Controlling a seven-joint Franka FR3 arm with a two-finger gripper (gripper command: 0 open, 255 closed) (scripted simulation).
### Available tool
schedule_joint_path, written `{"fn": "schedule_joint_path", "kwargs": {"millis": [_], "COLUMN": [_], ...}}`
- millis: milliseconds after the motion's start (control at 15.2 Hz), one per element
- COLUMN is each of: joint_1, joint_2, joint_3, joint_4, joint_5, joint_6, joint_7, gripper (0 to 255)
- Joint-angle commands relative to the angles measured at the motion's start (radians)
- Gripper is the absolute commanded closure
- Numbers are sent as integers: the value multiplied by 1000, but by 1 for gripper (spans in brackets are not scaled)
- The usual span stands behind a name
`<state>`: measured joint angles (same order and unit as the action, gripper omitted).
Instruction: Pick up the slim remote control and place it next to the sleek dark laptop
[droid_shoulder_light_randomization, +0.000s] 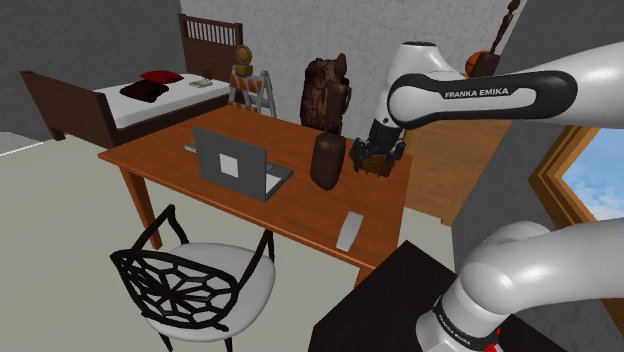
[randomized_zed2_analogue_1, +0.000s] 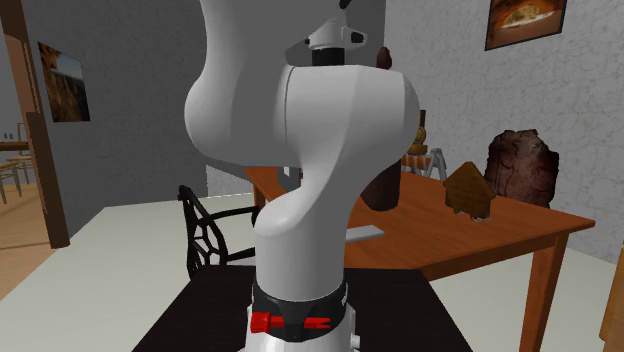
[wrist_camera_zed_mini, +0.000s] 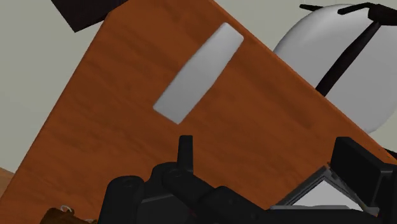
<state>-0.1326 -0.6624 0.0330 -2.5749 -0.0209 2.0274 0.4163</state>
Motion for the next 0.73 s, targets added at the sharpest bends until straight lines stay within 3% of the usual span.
{"fn": "schedule_joint_path", "kwargs": {"millis": [0,660], "joint_1": [-15,-98], "joint_2": [42,356], "joint_3": [10,36], "joint_4": [-29,-114], "joint_5": [6,15], "joint_6": [64,414], "joint_7": [51,276], "gripper": [0,0]}}
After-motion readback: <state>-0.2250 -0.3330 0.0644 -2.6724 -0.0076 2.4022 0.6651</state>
